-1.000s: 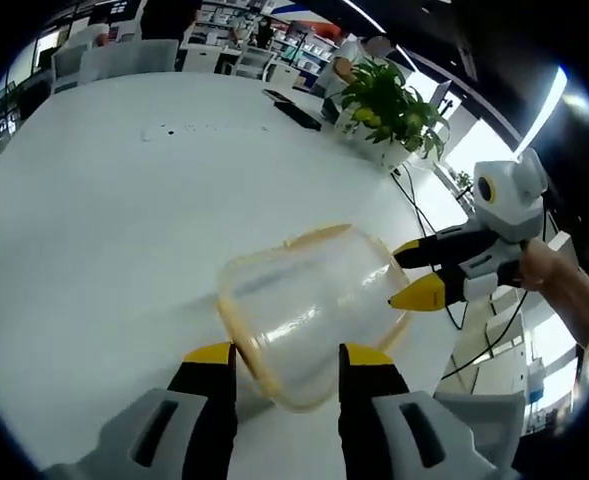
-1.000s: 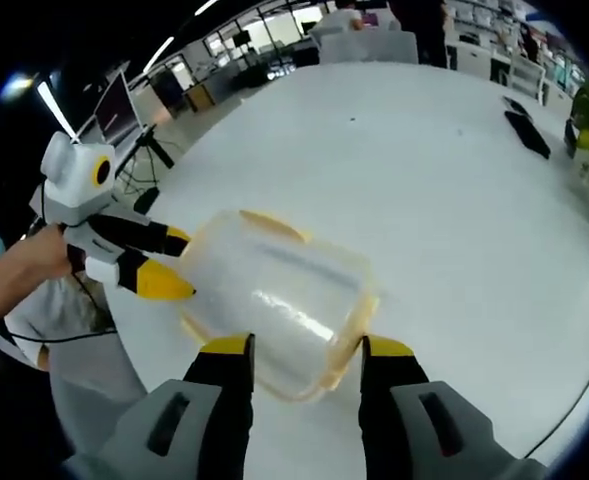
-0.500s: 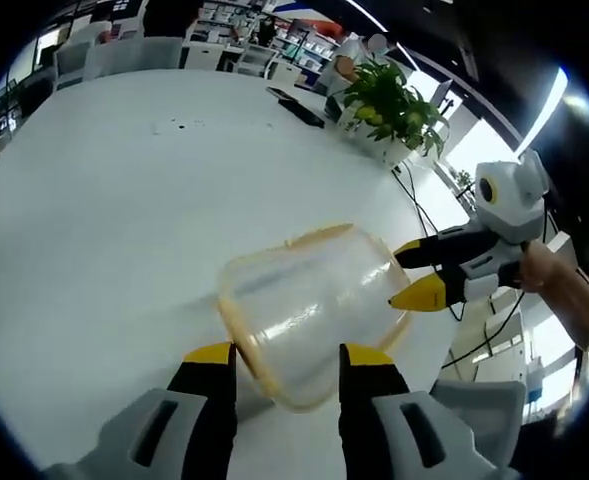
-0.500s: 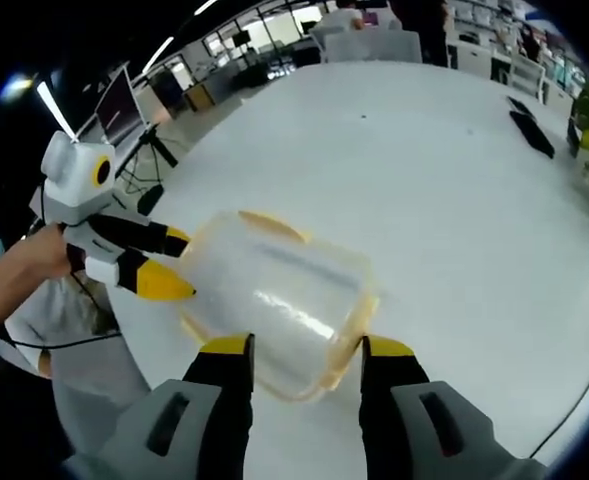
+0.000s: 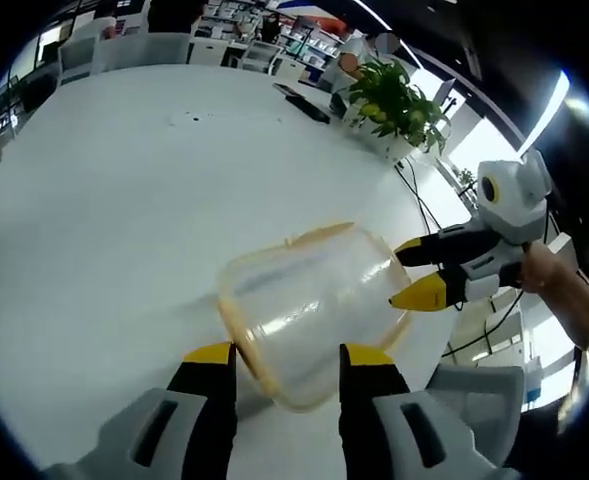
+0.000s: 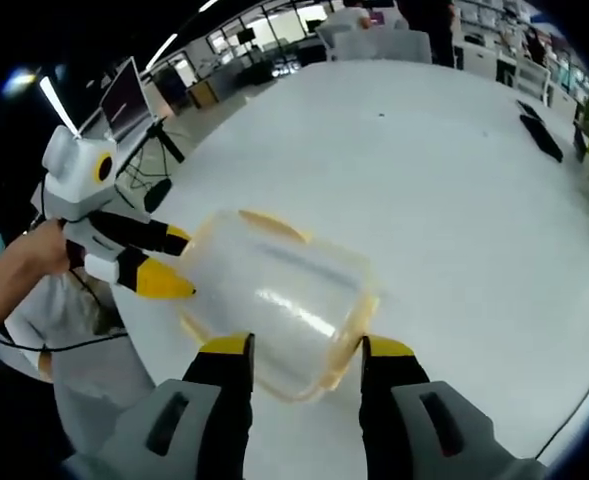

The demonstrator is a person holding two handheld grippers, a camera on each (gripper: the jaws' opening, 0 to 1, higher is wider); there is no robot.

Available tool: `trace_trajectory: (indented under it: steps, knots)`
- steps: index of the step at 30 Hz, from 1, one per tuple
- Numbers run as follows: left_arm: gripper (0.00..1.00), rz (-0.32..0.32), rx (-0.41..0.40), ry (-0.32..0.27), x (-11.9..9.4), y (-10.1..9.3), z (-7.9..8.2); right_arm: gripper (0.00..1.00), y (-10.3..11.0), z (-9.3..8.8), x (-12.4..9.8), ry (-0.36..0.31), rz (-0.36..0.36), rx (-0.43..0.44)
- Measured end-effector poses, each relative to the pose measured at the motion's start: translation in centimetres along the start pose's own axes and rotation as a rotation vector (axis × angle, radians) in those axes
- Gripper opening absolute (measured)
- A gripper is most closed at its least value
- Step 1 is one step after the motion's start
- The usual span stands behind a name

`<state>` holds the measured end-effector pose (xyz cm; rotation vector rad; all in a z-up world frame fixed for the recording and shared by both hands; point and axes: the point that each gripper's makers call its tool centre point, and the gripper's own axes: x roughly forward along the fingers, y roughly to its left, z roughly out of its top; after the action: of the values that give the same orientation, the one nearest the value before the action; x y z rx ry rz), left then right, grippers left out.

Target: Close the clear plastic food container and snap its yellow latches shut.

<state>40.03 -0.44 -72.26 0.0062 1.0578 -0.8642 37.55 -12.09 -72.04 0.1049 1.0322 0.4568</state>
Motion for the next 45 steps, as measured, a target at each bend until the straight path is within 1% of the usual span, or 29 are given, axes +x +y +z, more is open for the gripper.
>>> trace_trajectory:
  steps: [7,20,28,37,41,43,45]
  knots:
    - [0.33,0.003,-0.011,0.003,-1.1,0.7,-1.0,0.39,1.3,-0.2,0.4,0.005,0.005,-0.009]
    - [0.34,0.011,-0.02,0.001,-2.2,0.8,-2.4,0.39,2.5,-0.8,0.7,0.009,0.009,-0.016]
    - [0.34,0.003,-0.017,-0.016,-2.3,0.8,-2.6,0.4,2.7,-1.1,0.5,0.007,0.006,-0.002]
    - [0.35,-0.004,-0.014,-0.011,-2.3,1.0,-2.6,0.41,2.8,-1.3,0.2,-0.002,0.013,-0.002]
    - [0.36,-0.01,0.006,-0.011,-2.3,0.9,-2.6,0.42,2.9,-1.3,0.2,0.0,0.02,-0.037]
    - [0.37,-0.014,0.029,-0.009,-2.3,0.7,-2.6,0.42,3.0,-1.2,0.0,-0.001,0.021,-0.064]
    - [0.39,-0.021,0.07,-0.003,-2.3,0.6,-2.7,0.42,3.1,-1.1,-0.2,-0.002,0.025,-0.074]
